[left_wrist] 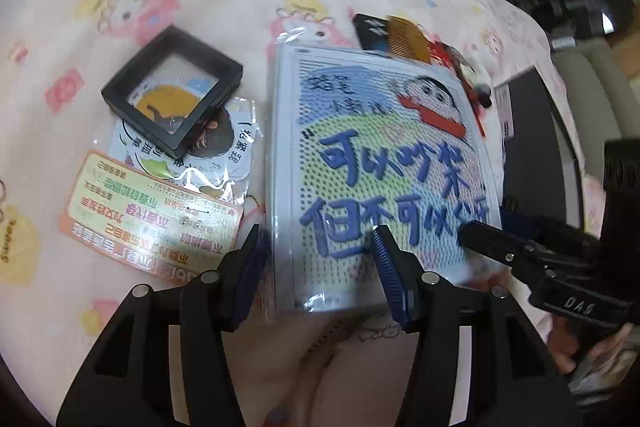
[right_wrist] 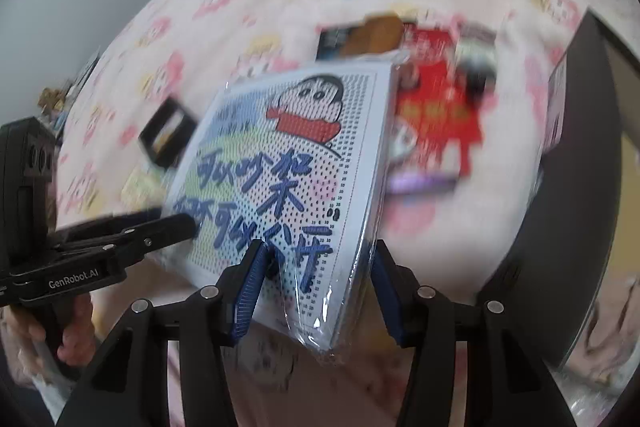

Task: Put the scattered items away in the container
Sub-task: 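Grasp the clear-wrapped Shin-chan card edge with the left gripper and lift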

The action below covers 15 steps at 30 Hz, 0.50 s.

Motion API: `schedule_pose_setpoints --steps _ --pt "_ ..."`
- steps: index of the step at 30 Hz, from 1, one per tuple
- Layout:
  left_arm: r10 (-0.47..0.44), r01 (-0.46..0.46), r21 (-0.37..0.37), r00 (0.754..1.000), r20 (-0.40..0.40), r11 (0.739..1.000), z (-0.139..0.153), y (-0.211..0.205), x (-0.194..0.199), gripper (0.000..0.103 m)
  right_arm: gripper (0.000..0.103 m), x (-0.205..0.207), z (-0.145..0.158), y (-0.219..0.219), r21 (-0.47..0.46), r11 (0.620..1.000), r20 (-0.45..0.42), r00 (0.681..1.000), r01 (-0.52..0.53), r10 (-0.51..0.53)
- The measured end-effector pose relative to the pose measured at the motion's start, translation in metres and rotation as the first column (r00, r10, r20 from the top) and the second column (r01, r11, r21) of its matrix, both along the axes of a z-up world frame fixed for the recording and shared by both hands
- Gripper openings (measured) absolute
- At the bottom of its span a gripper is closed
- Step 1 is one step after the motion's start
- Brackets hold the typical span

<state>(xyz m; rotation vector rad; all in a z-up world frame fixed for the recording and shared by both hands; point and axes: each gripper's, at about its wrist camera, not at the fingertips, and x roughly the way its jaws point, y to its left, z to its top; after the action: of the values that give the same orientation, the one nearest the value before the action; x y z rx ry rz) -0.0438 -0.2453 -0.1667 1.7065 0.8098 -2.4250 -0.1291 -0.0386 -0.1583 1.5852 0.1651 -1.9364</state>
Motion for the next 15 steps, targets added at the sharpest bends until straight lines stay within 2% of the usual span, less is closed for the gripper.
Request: schedule_pose_setpoints --steps 2,7,10,13,15 --pt "0.032 -0.032 0.03 0.999 0.019 0.999 -0.01 -0.007 -0.008 0.054 0.048 -0.001 -0.002 -0.001 0.004 1.0 -0.014 1.0 0.005 -0.005" --pt "0.106 -0.1 0.095 0.992 -0.064 0.99 -0.017 -0.028 -0.022 0.054 0.048 -0.015 -0.005 -0.002 -0.036 0.997 -0.055 0.996 0.061 -0.063" --pt "0.125 -0.113 0.14 0.989 -0.077 0.984 -0.025 -0.032 -0.033 0.054 0.048 -0.029 -0.014 -0.008 -0.054 0.996 -0.06 0.996 0.07 -0.073" --pt "0.128 -0.117 0.142 0.989 -0.072 0.983 -0.024 -0.033 -0.033 0.055 0.045 -0.032 -0.017 -0.01 -0.061 0.996 -0.057 0.996 0.069 -0.072" --pt "0.122 -0.111 0.127 0.989 -0.085 0.986 -0.016 -0.031 -0.027 0.05 0.042 -0.03 -0.014 -0.007 -0.074 0.995 -0.065 0.995 0.07 -0.074"
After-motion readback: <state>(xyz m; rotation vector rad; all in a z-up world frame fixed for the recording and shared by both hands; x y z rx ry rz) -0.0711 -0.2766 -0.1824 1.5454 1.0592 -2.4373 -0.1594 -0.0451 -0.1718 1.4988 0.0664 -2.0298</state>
